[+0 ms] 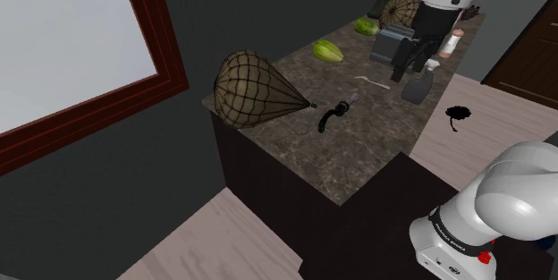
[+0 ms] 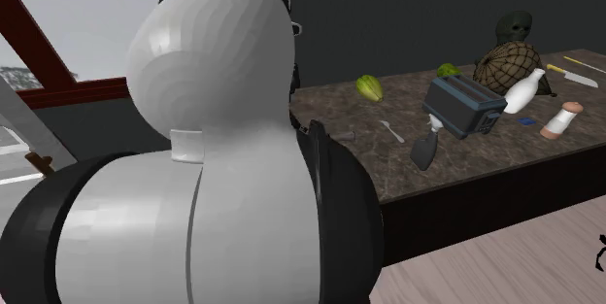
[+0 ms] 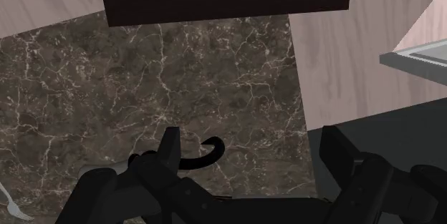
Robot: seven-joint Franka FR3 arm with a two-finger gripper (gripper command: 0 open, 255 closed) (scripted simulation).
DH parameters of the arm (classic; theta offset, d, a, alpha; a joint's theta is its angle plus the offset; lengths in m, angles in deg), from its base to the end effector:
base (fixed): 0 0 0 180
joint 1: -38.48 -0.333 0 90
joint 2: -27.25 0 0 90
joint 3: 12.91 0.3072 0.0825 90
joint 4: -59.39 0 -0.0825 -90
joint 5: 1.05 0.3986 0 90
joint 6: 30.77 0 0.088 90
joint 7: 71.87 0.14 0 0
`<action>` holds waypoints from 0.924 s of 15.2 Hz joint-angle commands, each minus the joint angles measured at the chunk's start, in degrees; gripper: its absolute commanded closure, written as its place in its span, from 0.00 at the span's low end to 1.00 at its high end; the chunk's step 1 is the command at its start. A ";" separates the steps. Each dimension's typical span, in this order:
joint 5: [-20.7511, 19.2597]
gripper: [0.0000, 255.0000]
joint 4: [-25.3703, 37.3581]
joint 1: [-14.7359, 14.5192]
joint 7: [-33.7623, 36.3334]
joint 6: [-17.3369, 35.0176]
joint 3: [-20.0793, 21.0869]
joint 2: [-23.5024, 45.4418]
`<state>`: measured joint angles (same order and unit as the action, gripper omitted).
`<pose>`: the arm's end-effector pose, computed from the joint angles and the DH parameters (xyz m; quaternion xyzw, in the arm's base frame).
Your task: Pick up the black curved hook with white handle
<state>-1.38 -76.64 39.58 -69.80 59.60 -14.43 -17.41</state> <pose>0.3284 -0.0172 0.5408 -0.9993 0.0370 0.0088 0.0065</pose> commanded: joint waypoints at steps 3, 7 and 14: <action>0.34 0.00 -0.70 0.92 2.32 3.64 0.16 3.22; 0.91 0.00 -1.24 2.70 6.80 10.66 0.28 10.28; 1.77 0.00 0.42 5.52 14.11 21.74 -0.17 23.97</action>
<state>0.31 -76.62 44.63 -56.67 79.50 -14.39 4.25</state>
